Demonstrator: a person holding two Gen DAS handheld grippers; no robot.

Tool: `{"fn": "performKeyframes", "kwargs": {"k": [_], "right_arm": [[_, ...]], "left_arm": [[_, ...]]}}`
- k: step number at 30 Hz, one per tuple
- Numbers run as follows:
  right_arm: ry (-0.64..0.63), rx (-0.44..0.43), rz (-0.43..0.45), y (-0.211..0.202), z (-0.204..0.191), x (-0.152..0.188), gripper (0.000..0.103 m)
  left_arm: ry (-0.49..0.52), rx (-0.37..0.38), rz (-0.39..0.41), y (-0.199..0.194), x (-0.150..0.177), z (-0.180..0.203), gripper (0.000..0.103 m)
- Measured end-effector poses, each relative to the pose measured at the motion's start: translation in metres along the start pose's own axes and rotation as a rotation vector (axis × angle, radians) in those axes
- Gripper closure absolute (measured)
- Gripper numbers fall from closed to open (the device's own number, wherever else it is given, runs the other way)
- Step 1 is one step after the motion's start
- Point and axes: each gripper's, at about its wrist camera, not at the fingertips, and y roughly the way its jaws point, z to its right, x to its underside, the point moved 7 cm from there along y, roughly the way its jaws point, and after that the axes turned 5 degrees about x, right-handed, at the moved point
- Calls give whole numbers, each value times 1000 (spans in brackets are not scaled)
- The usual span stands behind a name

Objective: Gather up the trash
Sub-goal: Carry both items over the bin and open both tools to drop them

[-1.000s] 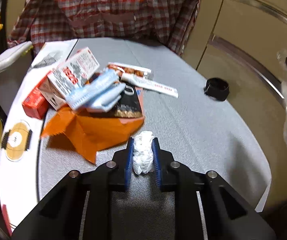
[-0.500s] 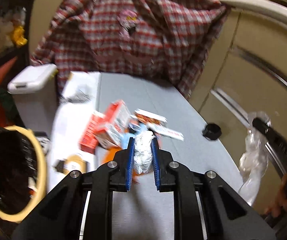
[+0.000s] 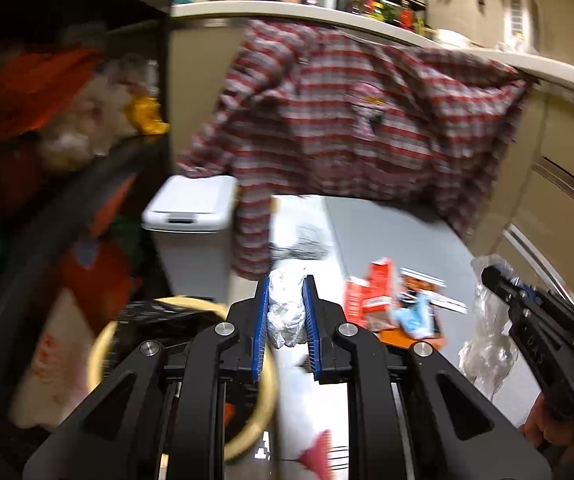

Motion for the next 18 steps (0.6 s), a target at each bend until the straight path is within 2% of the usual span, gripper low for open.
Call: {"fn": "performKeyframes", "kwargs": {"k": [5, 10, 18], "right_arm": [[-71, -65, -19, 12, -55, 3, 100], [-128, -134, -28, 29, -106, 1, 100], [-196, -201, -31, 52, -171, 1, 100]], "left_arm": [[-26, -76, 18, -9, -3, -47, 86], [-84, -129, -1, -6, 7, -91, 86], [-149, -163, -30, 5, 15, -137, 86]]}}
